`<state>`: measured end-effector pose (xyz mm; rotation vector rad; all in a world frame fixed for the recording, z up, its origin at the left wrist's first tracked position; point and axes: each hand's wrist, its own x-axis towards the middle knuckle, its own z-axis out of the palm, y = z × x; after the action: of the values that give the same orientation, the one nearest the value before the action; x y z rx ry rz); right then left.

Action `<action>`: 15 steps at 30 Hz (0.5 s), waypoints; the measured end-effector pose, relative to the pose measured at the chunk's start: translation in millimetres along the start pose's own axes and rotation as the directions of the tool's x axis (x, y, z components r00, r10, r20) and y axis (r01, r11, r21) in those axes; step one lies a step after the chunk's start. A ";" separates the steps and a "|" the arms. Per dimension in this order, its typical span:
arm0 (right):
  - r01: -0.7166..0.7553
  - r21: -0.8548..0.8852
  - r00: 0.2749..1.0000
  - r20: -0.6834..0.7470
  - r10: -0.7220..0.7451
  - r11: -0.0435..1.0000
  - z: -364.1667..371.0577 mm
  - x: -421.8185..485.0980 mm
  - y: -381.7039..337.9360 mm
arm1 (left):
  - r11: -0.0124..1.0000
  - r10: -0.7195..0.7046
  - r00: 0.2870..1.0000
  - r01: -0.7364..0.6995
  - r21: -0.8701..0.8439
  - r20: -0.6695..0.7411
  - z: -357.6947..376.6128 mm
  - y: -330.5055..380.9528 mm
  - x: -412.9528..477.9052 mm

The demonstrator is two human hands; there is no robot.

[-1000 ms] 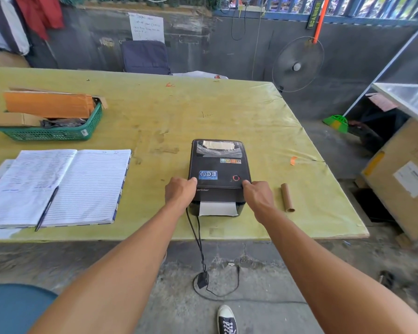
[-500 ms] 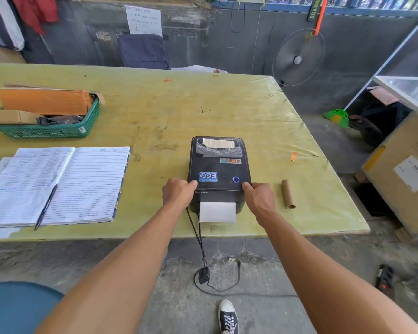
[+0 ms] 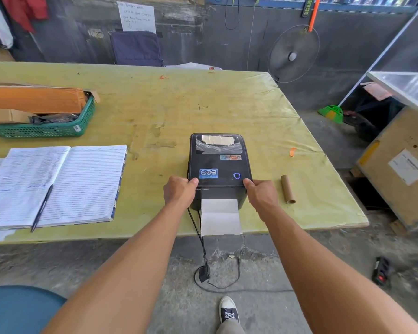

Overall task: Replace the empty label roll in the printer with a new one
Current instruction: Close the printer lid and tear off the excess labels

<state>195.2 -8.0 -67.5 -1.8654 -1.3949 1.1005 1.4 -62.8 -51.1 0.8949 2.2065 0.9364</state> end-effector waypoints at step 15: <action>-0.008 -0.009 1.000 -0.009 0.008 1.000 2.4 0.4 1.8 | 0.999 -0.027 0.999 0.028 -0.041 0.021 1.7 0.0 2.6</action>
<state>194.1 -8.3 -70.3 -1.8821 -1.3905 1.0900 1.0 -60.1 -52.7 0.8490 2.1689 0.9519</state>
